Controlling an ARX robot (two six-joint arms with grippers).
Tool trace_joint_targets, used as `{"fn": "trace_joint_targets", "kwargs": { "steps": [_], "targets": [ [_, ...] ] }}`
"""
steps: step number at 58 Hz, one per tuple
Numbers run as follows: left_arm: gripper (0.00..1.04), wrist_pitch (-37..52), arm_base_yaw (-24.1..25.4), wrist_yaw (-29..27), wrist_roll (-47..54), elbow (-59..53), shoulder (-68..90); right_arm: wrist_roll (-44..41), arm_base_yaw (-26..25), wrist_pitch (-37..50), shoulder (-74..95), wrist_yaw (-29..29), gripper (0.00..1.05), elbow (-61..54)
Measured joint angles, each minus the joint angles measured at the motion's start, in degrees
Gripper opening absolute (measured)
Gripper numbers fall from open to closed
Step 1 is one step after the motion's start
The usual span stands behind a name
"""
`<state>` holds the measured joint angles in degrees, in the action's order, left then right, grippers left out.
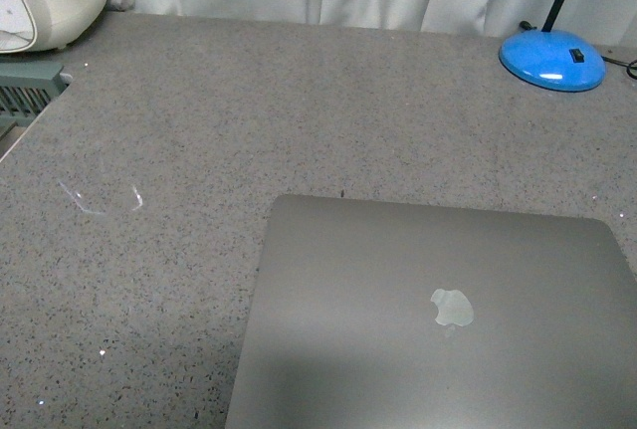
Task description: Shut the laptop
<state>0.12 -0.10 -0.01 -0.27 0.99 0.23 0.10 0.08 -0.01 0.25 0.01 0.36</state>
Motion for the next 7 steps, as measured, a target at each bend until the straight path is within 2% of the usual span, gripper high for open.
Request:
{"fn": "trace_joint_targets", "kwargs": {
  "steps": [7],
  "targets": [
    [0.98,0.0,0.0,0.0,0.0,0.0,0.0,0.0,0.0,0.0,0.0,0.0,0.96,0.0]
  ]
}}
